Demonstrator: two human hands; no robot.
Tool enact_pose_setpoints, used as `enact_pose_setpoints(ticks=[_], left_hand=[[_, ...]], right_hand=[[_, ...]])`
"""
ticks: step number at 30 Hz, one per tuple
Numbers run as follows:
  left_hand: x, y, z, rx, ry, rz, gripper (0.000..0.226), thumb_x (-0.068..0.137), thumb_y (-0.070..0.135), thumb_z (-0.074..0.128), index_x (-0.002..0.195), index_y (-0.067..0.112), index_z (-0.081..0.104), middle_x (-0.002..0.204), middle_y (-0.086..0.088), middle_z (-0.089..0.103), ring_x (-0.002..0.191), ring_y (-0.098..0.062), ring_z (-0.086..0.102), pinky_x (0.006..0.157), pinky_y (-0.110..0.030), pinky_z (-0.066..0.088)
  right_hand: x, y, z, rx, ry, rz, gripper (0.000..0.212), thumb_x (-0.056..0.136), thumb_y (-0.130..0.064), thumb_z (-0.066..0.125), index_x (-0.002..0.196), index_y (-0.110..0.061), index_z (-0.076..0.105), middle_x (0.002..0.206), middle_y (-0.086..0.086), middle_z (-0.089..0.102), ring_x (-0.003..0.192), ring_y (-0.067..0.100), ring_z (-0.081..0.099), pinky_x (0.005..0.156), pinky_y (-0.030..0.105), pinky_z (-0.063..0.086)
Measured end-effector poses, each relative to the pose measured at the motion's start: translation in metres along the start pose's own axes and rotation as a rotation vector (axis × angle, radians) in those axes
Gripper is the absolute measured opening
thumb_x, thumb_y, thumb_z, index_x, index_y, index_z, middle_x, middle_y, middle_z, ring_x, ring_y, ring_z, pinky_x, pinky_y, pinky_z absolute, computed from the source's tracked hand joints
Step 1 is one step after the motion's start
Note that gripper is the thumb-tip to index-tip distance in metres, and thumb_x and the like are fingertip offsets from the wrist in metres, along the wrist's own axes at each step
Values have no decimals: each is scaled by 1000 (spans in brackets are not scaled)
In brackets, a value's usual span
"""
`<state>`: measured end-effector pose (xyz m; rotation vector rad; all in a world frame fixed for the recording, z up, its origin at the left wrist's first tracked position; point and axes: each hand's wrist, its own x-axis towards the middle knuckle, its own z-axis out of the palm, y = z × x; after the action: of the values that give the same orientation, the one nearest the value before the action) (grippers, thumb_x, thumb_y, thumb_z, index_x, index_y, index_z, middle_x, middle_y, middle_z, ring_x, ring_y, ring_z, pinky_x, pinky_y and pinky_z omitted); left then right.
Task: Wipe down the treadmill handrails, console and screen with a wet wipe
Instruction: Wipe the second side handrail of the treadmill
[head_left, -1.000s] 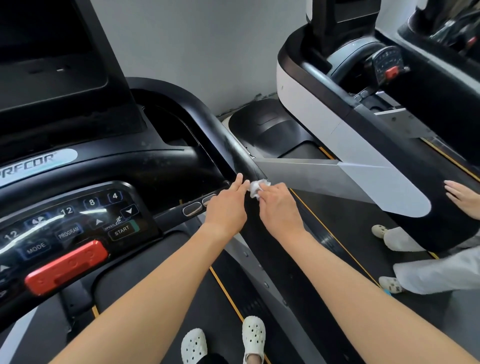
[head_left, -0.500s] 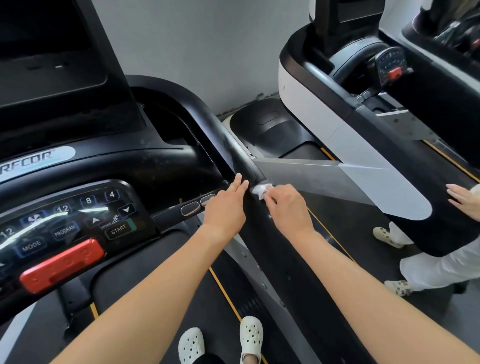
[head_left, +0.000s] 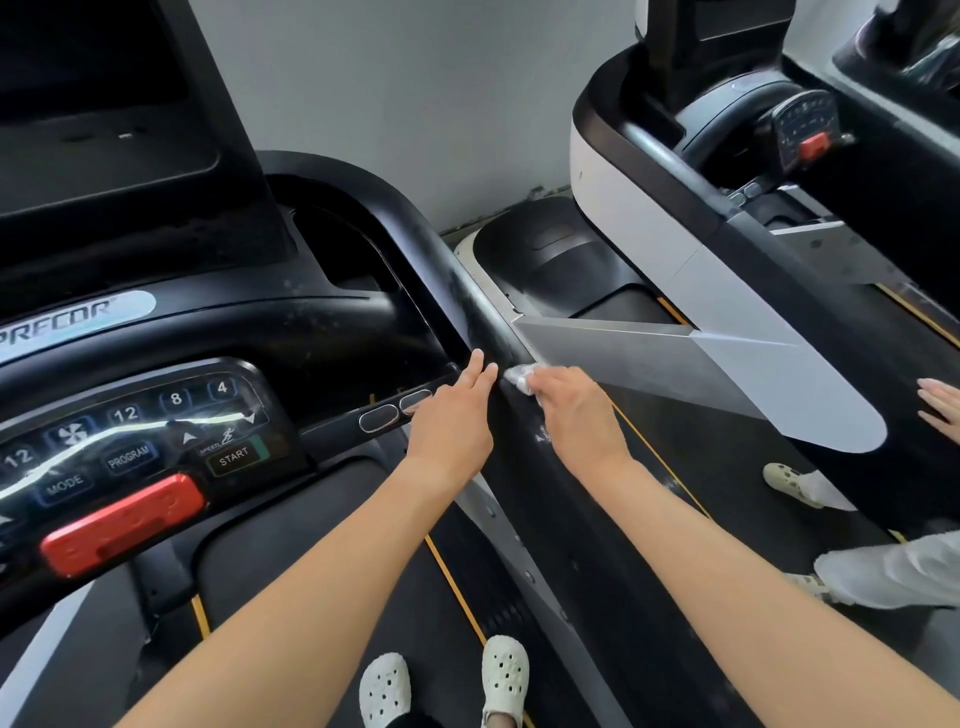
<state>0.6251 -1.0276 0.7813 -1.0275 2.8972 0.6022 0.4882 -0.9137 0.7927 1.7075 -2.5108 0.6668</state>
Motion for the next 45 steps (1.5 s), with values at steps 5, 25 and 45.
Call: enact_pose_setpoints(ticks=[5,25,45], left_hand=[[1,3,-1,-2,3,-16,85,89,0,49,164,26,19,173,10,2,122,-26,58,86,-36,52],[6,23,19,-101,25,-127,73,92,2,45,161,19,31,170,3,5,134,-40,53,101,-50,52],[-41,61,38,-262,184,-161,64,102,0,39,163,16,27,170,9,17,151,-15,22,124,-35,28]], right_hand=[[29,1,10,108,-47,261,30,102,-1,53,125,-8,70,110,6,73,100,24,68,94,32,54],[-13,28,-15,400,-125,318,34,104,-3,51,125,-16,74,113,-5,72,100,10,64,86,3,40],[-33,68,-10,459,-164,138,31,102,0,54,116,-16,77,96,-3,75,87,16,69,87,34,55]])
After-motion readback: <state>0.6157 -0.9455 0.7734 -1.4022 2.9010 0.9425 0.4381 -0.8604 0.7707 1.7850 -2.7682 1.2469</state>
